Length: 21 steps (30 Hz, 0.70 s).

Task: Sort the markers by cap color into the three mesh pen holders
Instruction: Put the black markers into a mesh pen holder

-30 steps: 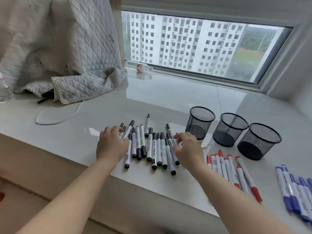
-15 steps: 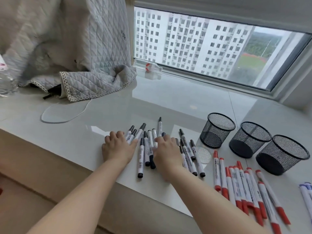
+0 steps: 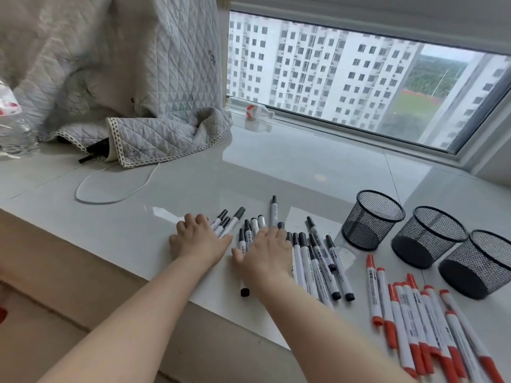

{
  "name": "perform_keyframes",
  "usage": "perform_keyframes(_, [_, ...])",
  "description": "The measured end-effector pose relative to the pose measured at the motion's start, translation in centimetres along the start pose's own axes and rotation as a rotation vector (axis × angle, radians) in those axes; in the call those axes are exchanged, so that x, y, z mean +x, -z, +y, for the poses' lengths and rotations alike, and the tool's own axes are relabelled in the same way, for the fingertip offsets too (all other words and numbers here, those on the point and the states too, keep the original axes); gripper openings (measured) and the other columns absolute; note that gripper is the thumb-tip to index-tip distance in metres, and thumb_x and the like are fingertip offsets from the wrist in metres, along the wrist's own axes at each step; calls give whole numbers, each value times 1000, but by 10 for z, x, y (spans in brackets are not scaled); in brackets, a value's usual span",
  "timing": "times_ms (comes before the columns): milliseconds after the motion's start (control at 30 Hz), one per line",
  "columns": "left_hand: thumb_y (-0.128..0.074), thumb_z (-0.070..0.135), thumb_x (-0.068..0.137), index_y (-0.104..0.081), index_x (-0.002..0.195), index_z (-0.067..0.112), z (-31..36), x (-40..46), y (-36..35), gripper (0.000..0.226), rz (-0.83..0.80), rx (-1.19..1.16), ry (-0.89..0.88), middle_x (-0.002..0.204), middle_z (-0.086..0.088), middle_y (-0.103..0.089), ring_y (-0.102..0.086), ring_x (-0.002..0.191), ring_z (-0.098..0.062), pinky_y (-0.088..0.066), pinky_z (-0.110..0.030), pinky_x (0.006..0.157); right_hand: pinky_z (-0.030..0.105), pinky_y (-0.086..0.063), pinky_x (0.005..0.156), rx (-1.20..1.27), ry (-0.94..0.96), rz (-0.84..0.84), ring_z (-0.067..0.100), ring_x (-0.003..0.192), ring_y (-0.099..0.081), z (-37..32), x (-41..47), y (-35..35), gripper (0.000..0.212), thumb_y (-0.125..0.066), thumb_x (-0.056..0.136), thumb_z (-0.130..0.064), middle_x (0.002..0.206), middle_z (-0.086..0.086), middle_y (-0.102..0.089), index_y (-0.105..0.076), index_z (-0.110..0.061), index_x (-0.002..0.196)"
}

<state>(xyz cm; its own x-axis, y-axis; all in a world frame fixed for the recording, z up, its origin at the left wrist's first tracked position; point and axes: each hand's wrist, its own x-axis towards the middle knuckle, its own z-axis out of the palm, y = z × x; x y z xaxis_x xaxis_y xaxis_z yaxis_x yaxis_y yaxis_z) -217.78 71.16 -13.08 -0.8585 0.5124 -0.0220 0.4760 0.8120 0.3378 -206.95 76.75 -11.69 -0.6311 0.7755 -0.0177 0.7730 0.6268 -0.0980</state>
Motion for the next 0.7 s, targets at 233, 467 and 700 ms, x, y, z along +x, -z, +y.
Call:
perform_keyframes(233, [-51,46,83,-42,123,7,-8,0,-4,56,69,16,-36,128,-12,-46,-41,120,-29,-36,-37,95,37,-27,105,75,-26,7,31,123,-32,-11,-1,-8,78,-38,89,-53,133,17,-34,-21,2,140])
perform_keyframes(467, [-46,26,86,-51,109,1,-12,3,2,34,86,16,-57,116,-16,-57,-53,108,-33,-41,-36,84,36,-37,96,173,-49,-63,31,118,-41,-19,1,-3,57,-42,90,-42,126,15,-40,-35,-1,129])
perform_keyframes(700, [-48,30,87,-53,104,1,-15,4,7,35,112,29,-47,107,-18,-63,-59,98,-35,-40,-35,73,31,-42,78,227,-60,-63,30,107,-55,-23,5,-1,43,-48,87,-33,118,14,-52,-41,-4,118])
